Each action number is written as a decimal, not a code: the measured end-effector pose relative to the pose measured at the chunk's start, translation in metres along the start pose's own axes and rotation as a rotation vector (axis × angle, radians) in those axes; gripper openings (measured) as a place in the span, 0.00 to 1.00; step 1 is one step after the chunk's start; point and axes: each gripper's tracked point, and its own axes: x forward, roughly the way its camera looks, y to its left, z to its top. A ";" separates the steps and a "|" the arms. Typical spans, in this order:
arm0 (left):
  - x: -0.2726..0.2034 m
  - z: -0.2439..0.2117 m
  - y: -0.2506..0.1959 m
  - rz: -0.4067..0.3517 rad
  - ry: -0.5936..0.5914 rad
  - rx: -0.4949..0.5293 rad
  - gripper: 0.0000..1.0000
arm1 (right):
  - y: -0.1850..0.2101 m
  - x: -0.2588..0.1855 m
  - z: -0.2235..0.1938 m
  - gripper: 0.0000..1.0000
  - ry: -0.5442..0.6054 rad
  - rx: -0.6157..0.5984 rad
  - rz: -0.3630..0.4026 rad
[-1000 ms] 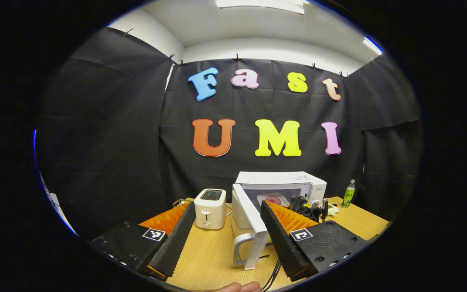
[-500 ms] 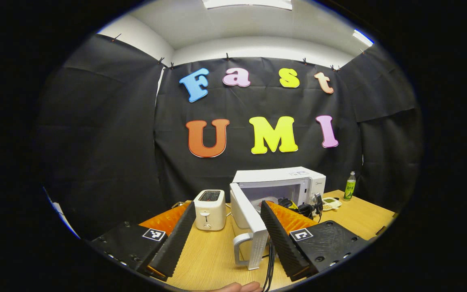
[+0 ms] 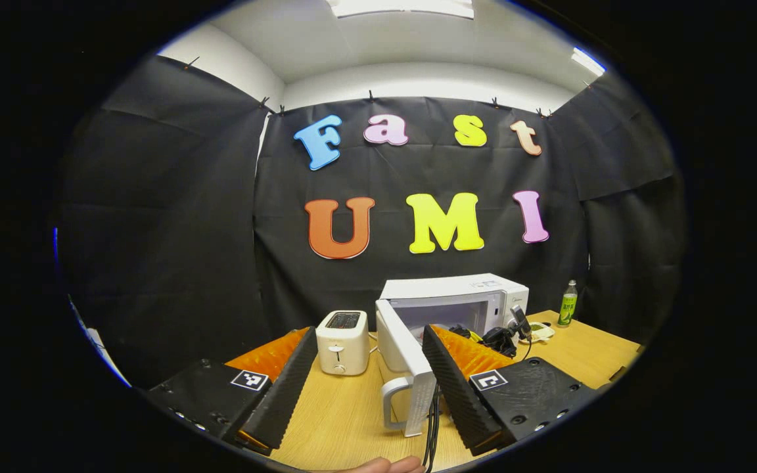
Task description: Open the microwave oven with the left hand, put the food in, and close the microwave oven.
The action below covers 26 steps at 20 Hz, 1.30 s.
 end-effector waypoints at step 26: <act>0.002 -0.025 0.050 0.036 0.037 0.008 0.95 | 0.039 -0.294 0.188 0.92 -0.263 -1.080 0.184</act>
